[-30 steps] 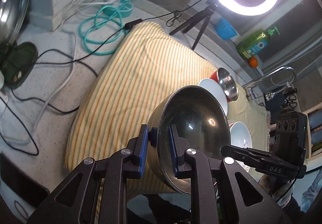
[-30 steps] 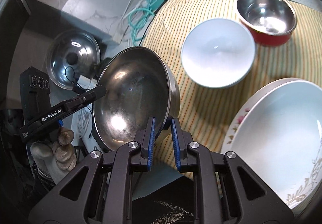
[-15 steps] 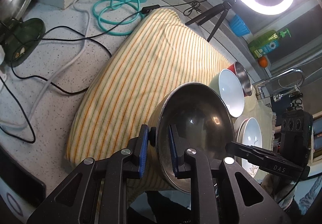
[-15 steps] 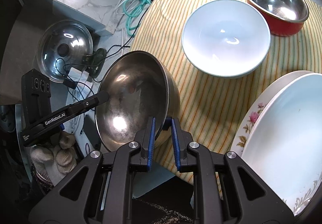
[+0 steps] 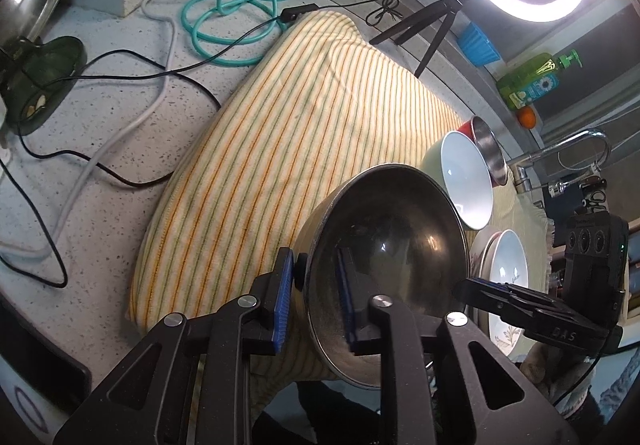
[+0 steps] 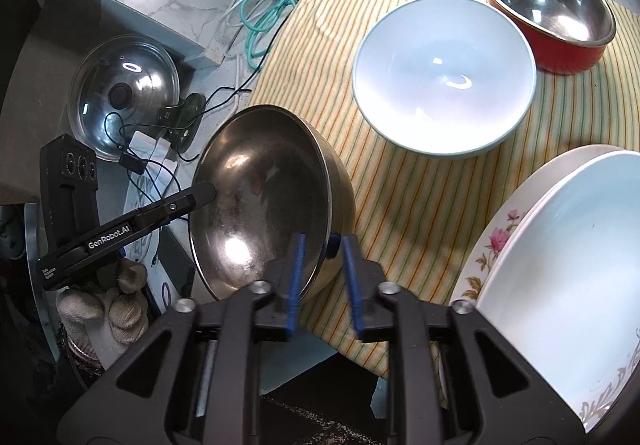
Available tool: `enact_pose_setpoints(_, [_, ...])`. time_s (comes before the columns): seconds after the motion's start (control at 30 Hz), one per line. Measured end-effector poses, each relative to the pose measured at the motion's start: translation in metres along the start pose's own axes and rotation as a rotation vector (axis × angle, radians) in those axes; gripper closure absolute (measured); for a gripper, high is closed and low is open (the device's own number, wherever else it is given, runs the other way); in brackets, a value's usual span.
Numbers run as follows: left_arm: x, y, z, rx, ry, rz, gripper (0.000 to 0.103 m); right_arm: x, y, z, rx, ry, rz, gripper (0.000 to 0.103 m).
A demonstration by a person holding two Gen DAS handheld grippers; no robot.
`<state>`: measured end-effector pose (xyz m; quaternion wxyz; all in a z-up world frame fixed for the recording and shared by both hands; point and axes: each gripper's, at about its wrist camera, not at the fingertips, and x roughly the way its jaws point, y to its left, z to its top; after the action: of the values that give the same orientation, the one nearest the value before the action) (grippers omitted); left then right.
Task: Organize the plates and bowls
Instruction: 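Lower the large steel bowl onto the cloth and open both grippers, then move both grippers to the red-sided steel bowl and grip its rim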
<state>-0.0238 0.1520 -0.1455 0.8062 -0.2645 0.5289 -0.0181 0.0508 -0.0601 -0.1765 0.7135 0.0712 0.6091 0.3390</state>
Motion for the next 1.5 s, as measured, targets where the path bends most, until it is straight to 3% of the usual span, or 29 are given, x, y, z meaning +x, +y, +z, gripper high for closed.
enact_pose_setpoints(0.03, [0.0, 0.0, 0.001, 0.0, 0.001, 0.001, 0.079, -0.002, 0.0, 0.0, 0.0, -0.006, -0.001, 0.055])
enact_pose_setpoints(0.07, [-0.001, -0.001, 0.001, 0.003, -0.001, -0.001, 0.074, -0.003, 0.0, 0.0, -0.001, -0.016, -0.001, 0.046])
enact_pose_setpoints(0.2, [-0.007, -0.003, 0.004, 0.015, -0.017, 0.009, 0.06, -0.011, 0.003, -0.001, -0.019, -0.029, 0.01, 0.044])
enact_pose_setpoints(0.27, [-0.011, -0.003, 0.006, 0.012, -0.031, 0.019, 0.051, -0.015, 0.004, -0.001, -0.024, -0.036, 0.016, 0.038])
enact_pose_setpoints(0.43, [-0.02, -0.007, 0.012, 0.026, -0.049, 0.036, 0.044, -0.031, 0.005, 0.0, -0.022, -0.069, 0.045, 0.03])
enact_pose_setpoints(0.57, [-0.026, -0.017, 0.017, 0.059, -0.075, 0.055, 0.044, -0.047, 0.005, 0.001, -0.023, -0.11, 0.052, 0.019])
enact_pose_setpoints(0.7, [-0.031, -0.032, 0.022, 0.124, -0.106, 0.104, 0.043, -0.067, 0.001, 0.003, -0.027, -0.155, 0.033, 0.018])
enact_pose_setpoints(0.77, [-0.034, -0.042, 0.025, 0.17, -0.129, 0.136, 0.04, -0.078, -0.004, 0.003, -0.026, -0.183, 0.011, 0.009])
enact_pose_setpoints(1.2, [-0.022, -0.096, 0.055, 0.259, -0.15, 0.069, 0.04, -0.148, -0.078, 0.025, 0.099, -0.354, -0.134, 0.007])
enact_pose_setpoints(1.5, [0.018, -0.146, 0.085, 0.297, -0.081, -0.031, 0.04, -0.166, -0.133, 0.048, 0.188, -0.407, -0.194, 0.007])
